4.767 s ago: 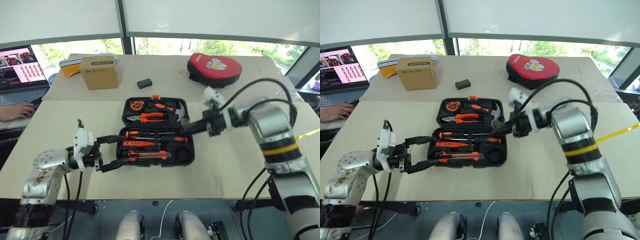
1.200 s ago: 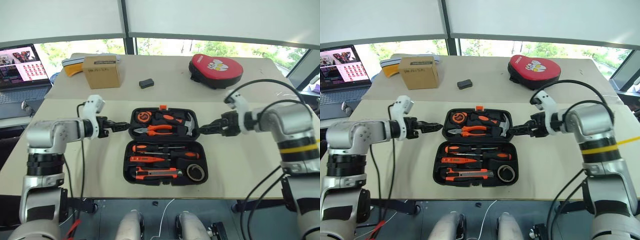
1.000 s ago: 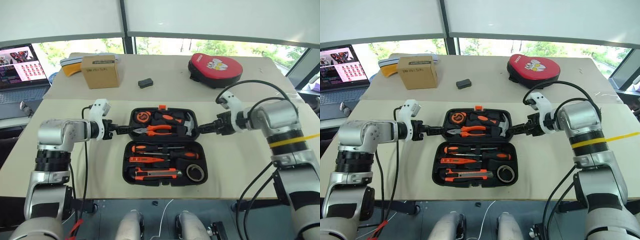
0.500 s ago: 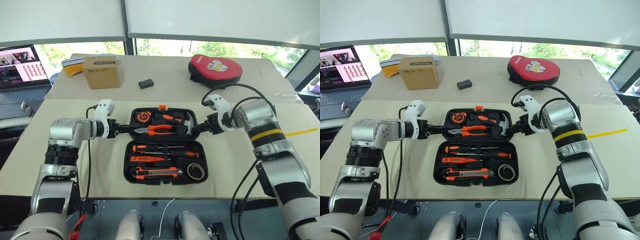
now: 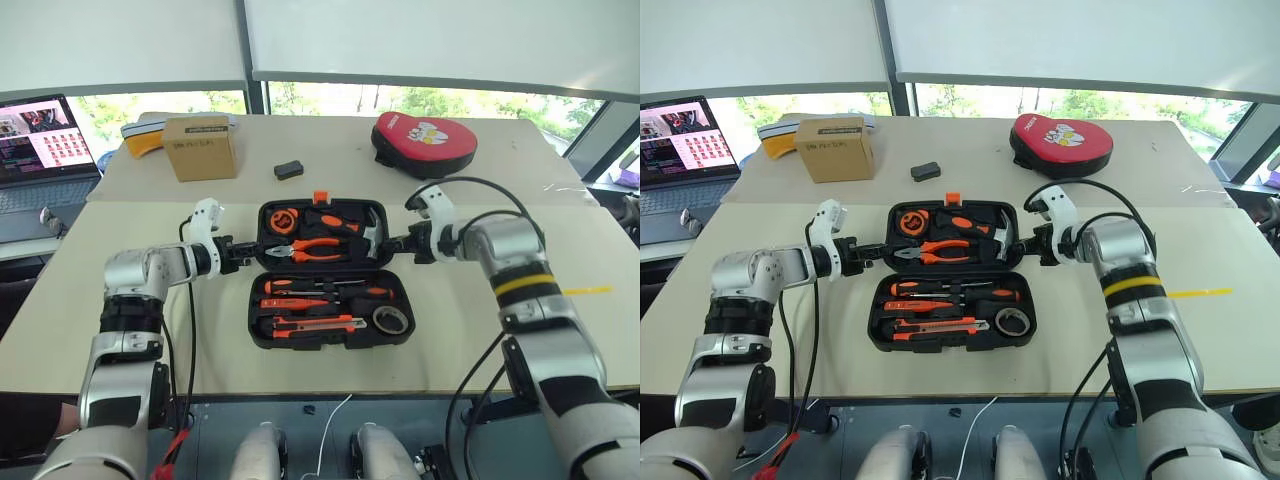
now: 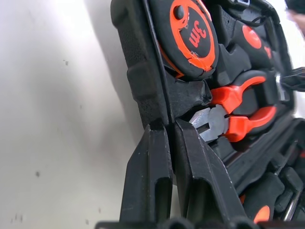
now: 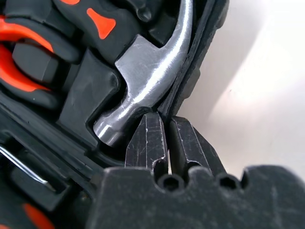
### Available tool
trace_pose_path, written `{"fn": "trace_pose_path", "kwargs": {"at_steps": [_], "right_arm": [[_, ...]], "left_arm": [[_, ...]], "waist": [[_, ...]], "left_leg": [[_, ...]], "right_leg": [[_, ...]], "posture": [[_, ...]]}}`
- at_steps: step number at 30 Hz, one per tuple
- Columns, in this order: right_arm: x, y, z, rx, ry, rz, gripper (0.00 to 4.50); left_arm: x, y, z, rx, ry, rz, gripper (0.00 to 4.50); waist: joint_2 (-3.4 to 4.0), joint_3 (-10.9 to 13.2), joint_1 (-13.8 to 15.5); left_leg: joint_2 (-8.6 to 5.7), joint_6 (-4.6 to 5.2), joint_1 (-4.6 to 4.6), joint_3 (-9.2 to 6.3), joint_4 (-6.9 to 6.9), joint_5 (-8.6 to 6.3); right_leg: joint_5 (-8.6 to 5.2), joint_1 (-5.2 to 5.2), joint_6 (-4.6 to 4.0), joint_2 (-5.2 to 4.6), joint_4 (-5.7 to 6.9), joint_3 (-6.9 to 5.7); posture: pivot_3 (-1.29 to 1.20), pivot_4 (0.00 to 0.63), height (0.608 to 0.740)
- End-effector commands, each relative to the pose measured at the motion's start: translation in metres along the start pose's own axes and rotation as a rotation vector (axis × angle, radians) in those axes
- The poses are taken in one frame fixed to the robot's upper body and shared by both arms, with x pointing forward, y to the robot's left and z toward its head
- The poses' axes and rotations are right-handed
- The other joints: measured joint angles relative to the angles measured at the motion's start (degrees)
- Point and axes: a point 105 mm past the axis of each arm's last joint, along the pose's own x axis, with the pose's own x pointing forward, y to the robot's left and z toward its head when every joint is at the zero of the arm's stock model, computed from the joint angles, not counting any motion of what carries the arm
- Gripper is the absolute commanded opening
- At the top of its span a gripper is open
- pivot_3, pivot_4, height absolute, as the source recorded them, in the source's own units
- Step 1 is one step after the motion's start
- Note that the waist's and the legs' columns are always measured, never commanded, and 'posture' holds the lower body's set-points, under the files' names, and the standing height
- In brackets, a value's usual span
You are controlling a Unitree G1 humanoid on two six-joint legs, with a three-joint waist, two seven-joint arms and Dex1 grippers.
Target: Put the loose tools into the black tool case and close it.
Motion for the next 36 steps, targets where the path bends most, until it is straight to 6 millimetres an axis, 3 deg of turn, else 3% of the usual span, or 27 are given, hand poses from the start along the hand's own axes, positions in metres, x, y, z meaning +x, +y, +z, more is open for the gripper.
{"fn": "trace_pose_path", "kwargs": {"at_steps": [1,3,6,8,10,14,18,24,25,26,29,32,36], "right_arm": [[-0.032,0.009,0.043,-0.396,-0.263,-0.039,0.00],[-0.042,0.014,0.039,-0.591,-0.327,-0.080,0.00],[-0.063,0.026,0.018,-0.920,-0.430,-0.154,0.00],[-0.068,0.028,0.009,-0.991,-0.465,-0.175,0.00],[-0.071,0.026,-0.003,-1.010,-0.485,-0.211,0.00],[-0.072,0.042,-0.056,-1.196,-0.448,-0.132,0.00],[-0.079,0.036,-0.077,-1.221,-0.426,-0.131,1.36],[-0.098,0.034,-0.094,-1.238,-0.364,-0.056,3.45],[-0.102,0.032,-0.098,-1.176,-0.342,-0.053,3.71],[-0.106,0.034,-0.101,-1.111,-0.333,-0.033,3.71],[-0.119,0.049,-0.111,-0.856,-0.281,0.090,3.13],[-0.131,0.082,-0.124,-0.688,-0.193,0.289,2.15],[-0.129,0.123,-0.134,-0.593,-0.118,0.457,0.74]], "left_arm": [[-0.031,-0.022,0.041,0.237,-0.300,-0.124,0.04],[-0.043,-0.026,0.040,0.316,-0.365,-0.142,0.04],[-0.063,-0.028,0.025,0.494,-0.418,-0.140,0.04],[-0.070,-0.028,0.019,0.559,-0.441,-0.131,0.04],[-0.077,-0.028,0.003,0.686,-0.442,-0.135,0.04],[-0.085,-0.012,-0.054,0.773,-0.297,-0.123,0.04],[-0.094,-0.019,-0.084,0.815,-0.246,-0.179,1.33],[-0.115,-0.007,-0.076,0.794,-0.239,-0.107,3.46],[-0.118,-0.003,-0.074,0.781,-0.229,-0.094,3.57],[-0.121,0.000,-0.072,0.767,-0.221,-0.086,3.57],[-0.120,0.004,-0.065,0.722,-0.189,-0.099,3.57],[-0.104,0.001,-0.049,0.701,-0.163,-0.127,2.92],[-0.073,-0.005,-0.031,0.723,-0.129,-0.168,1.43]], "waist": [[0.01,0.0,0.0],[0.01,0.1,0.1],[0.01,0.1,0.2],[0.01,0.1,0.2],[0.00,0.1,0.1],[0.02,0.1,0.0],[0.03,0.0,-0.2],[0.00,0.0,0.2],[0.00,0.0,0.2],[-0.02,0.0,0.2],[-0.01,0.0,0.3],[-0.01,0.0,0.4],[-0.10,0.0,0.7]], "left_leg": [[0.02,-0.03,-0.16,-0.01,-0.01,0.02],[0.04,-0.19,-0.31,0.03,-0.02,0.11],[0.05,0.05,-0.38,0.06,-0.09,-0.05],[0.04,0.07,-0.37,0.09,-0.10,-0.08],[0.04,0.09,-0.36,0.15,-0.06,-0.09],[0.07,0.12,-0.04,0.26,-0.12,-0.11],[0.06,0.14,1.01,0.46,-0.69,-0.12],[0.13,0.12,1.42,0.46,-0.84,-0.09],[0.13,0.12,1.44,0.46,-0.84,-0.09],[0.14,0.12,1.44,0.42,-0.84,-0.10],[0.20,0.17,1.41,0.33,-0.86,-0.13],[0.20,0.18,1.47,0.26,-0.88,-0.13],[0.21,0.19,1.80,0.16,-0.86,-0.13]], "right_leg": [[0.00,-0.12,0.00,0.01,0.07,-0.02],[0.01,-0.21,0.00,0.00,0.03,-0.05],[0.00,-0.21,0.02,-0.03,-0.17,-0.06],[-0.01,-0.17,0.04,-0.05,-0.31,-0.06],[-0.01,-0.16,0.04,-0.06,-0.52,-0.04],[-0.01,0.07,0.02,-0.04,-0.58,-0.02],[-0.03,0.97,0.00,-0.05,-1.02,0.16],[-0.04,1.28,-0.03,-0.07,-0.99,0.17],[-0.05,1.30,-0.03,-0.08,-0.99,0.17],[-0.05,1.30,-0.02,-0.08,-1.00,0.17],[-0.06,1.34,-0.02,-0.11,-1.07,0.15],[-0.06,1.42,-0.02,-0.20,-1.01,0.16],[-0.06,1.84,0.00,-0.17,-1.12,0.00]], "posture": [[0.00,0.150,0.740],[0.00,0.150,0.740],[0.00,0.150,0.740],[0.00,0.150,0.740],[0.00,0.150,0.740],[0.00,0.150,0.740],[0.00,0.150,0.740],[0.00,0.150,0.740],[0.00,0.150,0.740],[0.00,0.150,0.740],[0.00,0.150,0.740],[0.00,0.150,0.740],[0.00,0.150,0.740]]}}
